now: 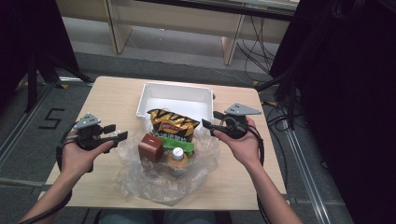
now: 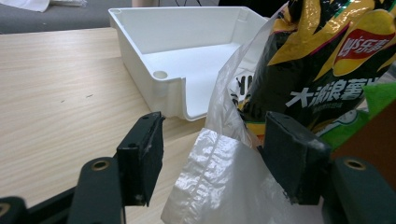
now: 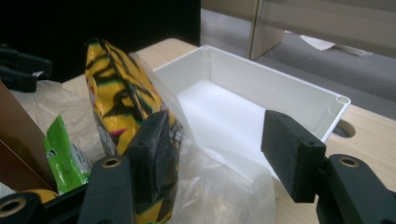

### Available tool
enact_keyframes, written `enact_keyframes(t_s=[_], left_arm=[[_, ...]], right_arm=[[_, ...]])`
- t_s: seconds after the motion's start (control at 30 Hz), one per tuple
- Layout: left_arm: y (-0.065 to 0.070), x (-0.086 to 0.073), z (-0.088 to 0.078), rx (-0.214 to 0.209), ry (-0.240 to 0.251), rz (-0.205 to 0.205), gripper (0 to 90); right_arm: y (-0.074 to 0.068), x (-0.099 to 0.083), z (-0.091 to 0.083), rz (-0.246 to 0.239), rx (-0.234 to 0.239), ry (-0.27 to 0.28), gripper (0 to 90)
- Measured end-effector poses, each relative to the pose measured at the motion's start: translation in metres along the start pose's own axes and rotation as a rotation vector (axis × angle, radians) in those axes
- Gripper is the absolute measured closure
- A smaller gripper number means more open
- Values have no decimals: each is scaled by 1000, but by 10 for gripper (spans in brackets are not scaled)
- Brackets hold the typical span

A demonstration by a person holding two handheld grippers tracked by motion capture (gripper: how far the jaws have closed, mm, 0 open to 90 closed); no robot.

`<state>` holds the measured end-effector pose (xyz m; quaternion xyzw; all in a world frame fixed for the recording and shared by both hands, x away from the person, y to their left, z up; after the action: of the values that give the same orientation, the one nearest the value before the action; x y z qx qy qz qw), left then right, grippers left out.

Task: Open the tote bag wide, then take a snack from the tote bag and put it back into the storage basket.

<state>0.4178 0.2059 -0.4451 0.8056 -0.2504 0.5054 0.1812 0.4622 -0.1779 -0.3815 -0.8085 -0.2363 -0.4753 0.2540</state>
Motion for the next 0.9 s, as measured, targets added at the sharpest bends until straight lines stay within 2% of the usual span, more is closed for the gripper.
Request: enact_keyframes(t_s=[0.03, 0.07, 0.1, 0.13, 0.17, 0.23, 0.3, 0.33, 0.4, 0.47, 0.5, 0.53, 0.57, 0.63, 0.67, 0.77, 0.8, 0.87, 0.9], left_arm=[[0, -2, -3, 4, 3, 1, 386], [0, -5, -6, 7, 8, -4, 390], [0, -7, -9, 5, 4, -3, 392], [0, -7, -9, 5, 4, -3, 396], [-1, -9, -12, 10, -1, -4, 396], [-5, -12, -17, 24, -9, -13, 409], [-7, -12, -18, 31, -5, -18, 415], [-8, -11, -18, 33, 2, -29, 416], [-7, -10, -17, 30, 5, -32, 416], [-6, -11, -16, 30, 0, -29, 416], [-4, -12, -14, 21, -2, -26, 416], [-4, -12, -14, 21, -2, -26, 416], [-3, -13, -14, 21, -7, -23, 416], [-3, -14, -14, 24, -9, -25, 416], [-3, -14, -13, 26, -10, -26, 417], [-3, -14, -13, 23, -7, -27, 417], [-3, -14, -13, 24, -7, -29, 417], [-2, -15, -12, 22, -6, -33, 417], [0, -15, -13, 25, -12, -26, 417]], right_arm=[[-2, 1, -1, 29, -5, 13, 446], [0, 4, -2, 7, -2, 31, 452], [-1, 5, -2, 13, 3, 53, 457], [-1, 5, -2, 13, 3, 53, 457], [-2, 5, -4, 18, 10, 30, 469], [-1, 5, -5, 3, 2, 31, 504], [1, 5, -5, 2, -7, 31, 513], [2, 5, -5, 22, 0, 37, 527], [2, 5, -5, 27, 1, 51, 528], [2, 6, -7, 22, -2, 42, 528], [1, 9, -8, -1, 15, 67, 527], [1, 9, -8, -1, 15, 67, 527], [-3, 13, -10, 15, 15, 89, 524], [-6, 17, -11, 9, 21, 100, 514], [-8, 18, -11, 3, 34, 98, 509], [-10, 20, -11, -18, 34, 105, 502], [-13, 19, -10, 4, 43, 91, 496], [-14, 19, -7, -6, 65, 87, 491], [-18, 17, -6, 9, 69, 69, 485]])
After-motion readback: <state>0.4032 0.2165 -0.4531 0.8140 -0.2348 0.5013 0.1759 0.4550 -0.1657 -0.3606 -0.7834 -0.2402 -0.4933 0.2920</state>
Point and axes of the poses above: each handheld gripper's, and its own axes: z roughly forward along the jaws, x roughly out of its top, y roughly to its right, the point moved 4 cm from there along z, roughly forward along the jaws, and after that the axes turned 11 degrees about z, right-handed, at the moved point
